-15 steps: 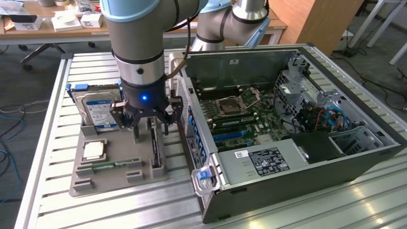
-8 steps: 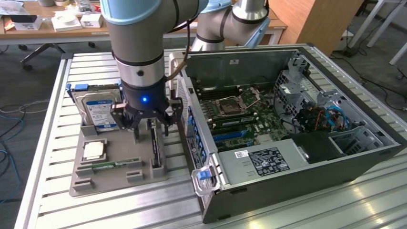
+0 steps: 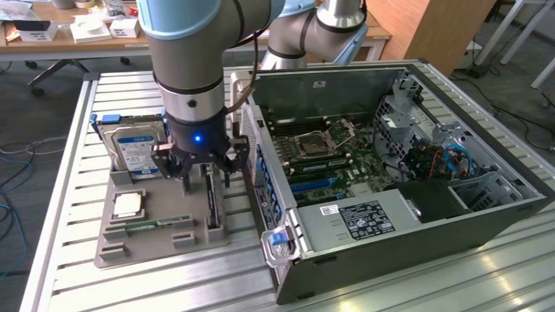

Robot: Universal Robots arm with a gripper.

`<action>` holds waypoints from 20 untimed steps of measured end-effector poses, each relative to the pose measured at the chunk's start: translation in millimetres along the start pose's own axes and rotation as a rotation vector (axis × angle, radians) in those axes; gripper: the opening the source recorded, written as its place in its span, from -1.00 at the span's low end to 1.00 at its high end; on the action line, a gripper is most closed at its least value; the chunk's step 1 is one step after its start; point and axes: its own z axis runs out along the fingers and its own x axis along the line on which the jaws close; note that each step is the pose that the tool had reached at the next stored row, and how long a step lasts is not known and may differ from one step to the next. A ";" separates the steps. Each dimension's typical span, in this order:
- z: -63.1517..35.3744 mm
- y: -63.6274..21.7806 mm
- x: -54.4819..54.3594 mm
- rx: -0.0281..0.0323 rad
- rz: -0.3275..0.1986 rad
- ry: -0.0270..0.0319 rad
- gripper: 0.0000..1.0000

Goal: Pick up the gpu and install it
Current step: 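Pick up the gpu and move the gpu toward the slot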

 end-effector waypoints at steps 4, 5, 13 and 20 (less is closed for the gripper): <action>2.3 -0.1 0.1 0.0001 0.000 0.0001 0.41; 2.8 -0.1 0.1 0.0002 0.000 0.0001 0.41; 6.1 -0.2 0.1 0.0000 0.000 0.0000 0.41; 9.4 -0.3 0.2 0.0001 0.000 0.0001 0.41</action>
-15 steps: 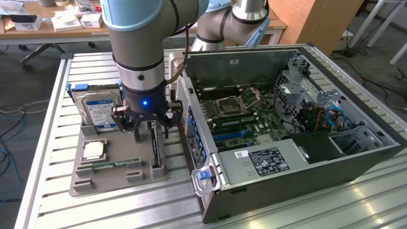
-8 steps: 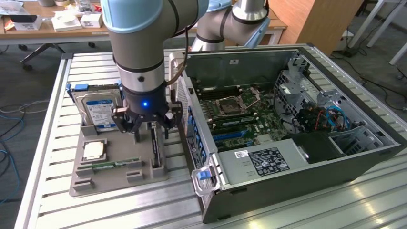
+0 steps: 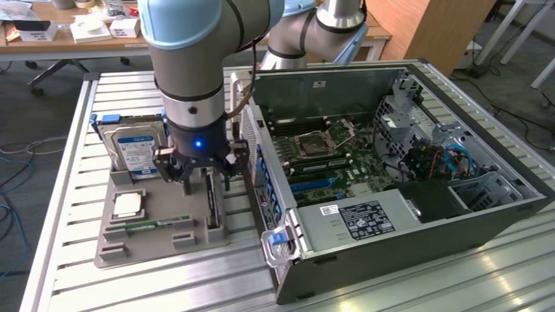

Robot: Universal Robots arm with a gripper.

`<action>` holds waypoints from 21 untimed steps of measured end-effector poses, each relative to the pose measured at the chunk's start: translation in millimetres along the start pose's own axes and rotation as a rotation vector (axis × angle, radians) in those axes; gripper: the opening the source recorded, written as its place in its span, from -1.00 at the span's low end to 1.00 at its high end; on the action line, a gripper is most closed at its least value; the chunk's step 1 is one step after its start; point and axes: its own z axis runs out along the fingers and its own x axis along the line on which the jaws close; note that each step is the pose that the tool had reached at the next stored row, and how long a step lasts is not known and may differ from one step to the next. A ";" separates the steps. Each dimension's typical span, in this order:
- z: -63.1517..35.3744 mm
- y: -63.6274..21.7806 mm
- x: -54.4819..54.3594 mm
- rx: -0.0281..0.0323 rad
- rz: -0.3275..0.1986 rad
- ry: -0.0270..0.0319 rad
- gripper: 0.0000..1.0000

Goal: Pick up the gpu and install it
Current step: 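Pick up the gpu and move the gpu toward the slot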

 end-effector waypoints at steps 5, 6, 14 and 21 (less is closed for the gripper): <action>2.4 0.0 0.1 0.0000 0.000 0.0000 0.41; 3.0 -0.1 0.1 0.0000 0.000 -0.0001 0.41; 7.6 -0.2 0.2 0.0000 0.000 0.0000 0.41; 14.0 -0.3 0.4 0.0000 0.000 0.0000 0.41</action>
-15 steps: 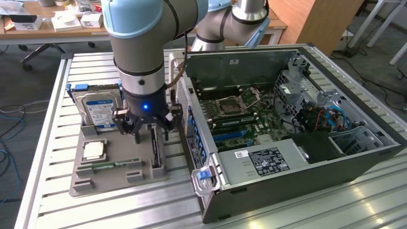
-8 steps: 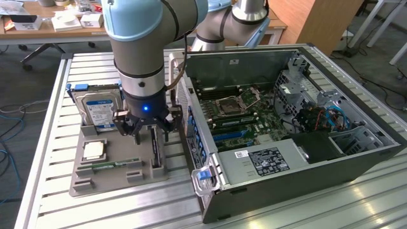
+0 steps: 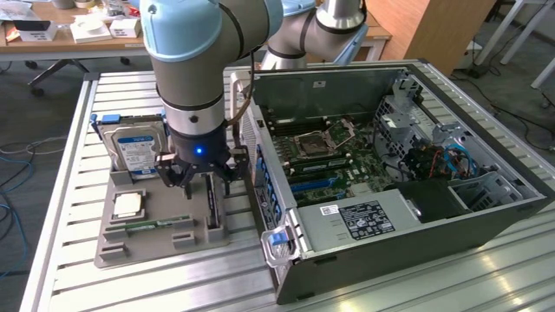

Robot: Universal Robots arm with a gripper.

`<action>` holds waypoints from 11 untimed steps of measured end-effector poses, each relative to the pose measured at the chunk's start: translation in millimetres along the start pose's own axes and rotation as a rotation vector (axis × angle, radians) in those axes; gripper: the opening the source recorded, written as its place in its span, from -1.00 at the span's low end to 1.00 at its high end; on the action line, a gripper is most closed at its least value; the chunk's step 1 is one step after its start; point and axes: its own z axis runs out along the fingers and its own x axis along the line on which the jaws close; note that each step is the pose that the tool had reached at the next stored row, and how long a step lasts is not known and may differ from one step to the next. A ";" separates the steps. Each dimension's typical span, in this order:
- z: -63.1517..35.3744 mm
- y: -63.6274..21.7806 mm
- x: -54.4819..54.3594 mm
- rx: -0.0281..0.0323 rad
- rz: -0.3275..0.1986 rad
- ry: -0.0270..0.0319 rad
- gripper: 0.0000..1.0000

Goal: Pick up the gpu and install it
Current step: 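Pick up the gpu and move the gpu toward the slot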

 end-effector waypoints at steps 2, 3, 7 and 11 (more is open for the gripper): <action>1.1 0.0 0.0 0.0000 0.000 0.0000 0.41; 1.1 -0.1 0.0 0.0001 0.000 0.0001 0.41; 1.2 0.0 0.0 0.0000 0.000 0.0000 0.41; -3.0 0.1 -0.1 -0.0001 0.000 -0.0001 0.41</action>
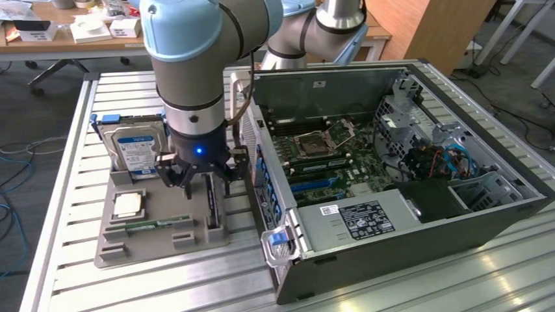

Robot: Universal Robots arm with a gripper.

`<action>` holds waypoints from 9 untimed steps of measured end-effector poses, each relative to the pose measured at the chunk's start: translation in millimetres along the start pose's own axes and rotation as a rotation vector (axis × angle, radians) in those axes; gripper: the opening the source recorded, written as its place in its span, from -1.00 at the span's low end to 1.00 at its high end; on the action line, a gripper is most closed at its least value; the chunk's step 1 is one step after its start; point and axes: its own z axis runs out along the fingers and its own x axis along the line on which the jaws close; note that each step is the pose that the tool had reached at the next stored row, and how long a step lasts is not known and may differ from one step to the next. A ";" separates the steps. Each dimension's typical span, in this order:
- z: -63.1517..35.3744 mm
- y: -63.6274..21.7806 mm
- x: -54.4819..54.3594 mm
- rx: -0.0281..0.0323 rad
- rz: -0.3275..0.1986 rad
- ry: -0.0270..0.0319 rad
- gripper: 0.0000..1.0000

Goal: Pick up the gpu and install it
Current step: 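Pick up the gpu and move the gpu toward the slot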

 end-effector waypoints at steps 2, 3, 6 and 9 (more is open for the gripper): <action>-4.2 0.1 -0.1 0.0002 0.000 0.0000 0.41; -6.0 0.1 -0.1 0.0006 0.000 0.0001 0.41; -7.4 0.2 -0.2 0.0007 0.000 -0.0002 0.41; -7.5 0.2 -0.2 0.0009 0.000 -0.0001 0.41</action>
